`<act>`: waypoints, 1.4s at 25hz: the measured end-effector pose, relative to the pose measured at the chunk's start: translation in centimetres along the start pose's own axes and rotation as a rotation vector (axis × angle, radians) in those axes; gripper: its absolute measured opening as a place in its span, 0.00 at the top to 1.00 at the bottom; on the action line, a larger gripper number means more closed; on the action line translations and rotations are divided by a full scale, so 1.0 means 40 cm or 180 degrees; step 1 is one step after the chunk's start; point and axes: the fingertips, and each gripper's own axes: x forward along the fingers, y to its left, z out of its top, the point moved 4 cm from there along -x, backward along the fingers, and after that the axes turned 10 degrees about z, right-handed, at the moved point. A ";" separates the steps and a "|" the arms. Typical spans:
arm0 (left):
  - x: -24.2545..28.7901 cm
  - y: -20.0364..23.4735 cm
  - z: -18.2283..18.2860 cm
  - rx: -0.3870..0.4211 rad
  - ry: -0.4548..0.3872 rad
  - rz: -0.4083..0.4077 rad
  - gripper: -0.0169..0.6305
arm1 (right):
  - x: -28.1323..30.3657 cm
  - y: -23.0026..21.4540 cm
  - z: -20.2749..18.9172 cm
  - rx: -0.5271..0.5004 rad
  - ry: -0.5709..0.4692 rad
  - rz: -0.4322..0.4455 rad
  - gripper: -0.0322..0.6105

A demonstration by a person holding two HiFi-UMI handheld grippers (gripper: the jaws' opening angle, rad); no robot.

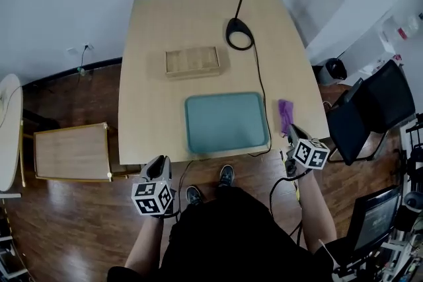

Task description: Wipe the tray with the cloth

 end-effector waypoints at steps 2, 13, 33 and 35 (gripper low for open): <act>-0.026 -0.021 0.041 0.0146 -0.0233 -0.0121 0.86 | -0.038 0.112 0.014 -0.0089 -0.0227 0.0192 0.94; -0.204 -0.163 0.243 0.0746 -0.1161 -0.0728 0.86 | -0.193 0.564 0.098 -0.0983 -0.1036 0.0831 0.94; -0.335 -0.342 0.278 0.0749 -0.1655 -0.0709 0.89 | -0.348 0.568 0.190 -0.1620 -0.1698 0.1184 0.94; -0.333 -0.352 0.270 0.0730 -0.1638 -0.0740 0.89 | -0.352 0.559 0.188 -0.1617 -0.1689 0.1164 0.94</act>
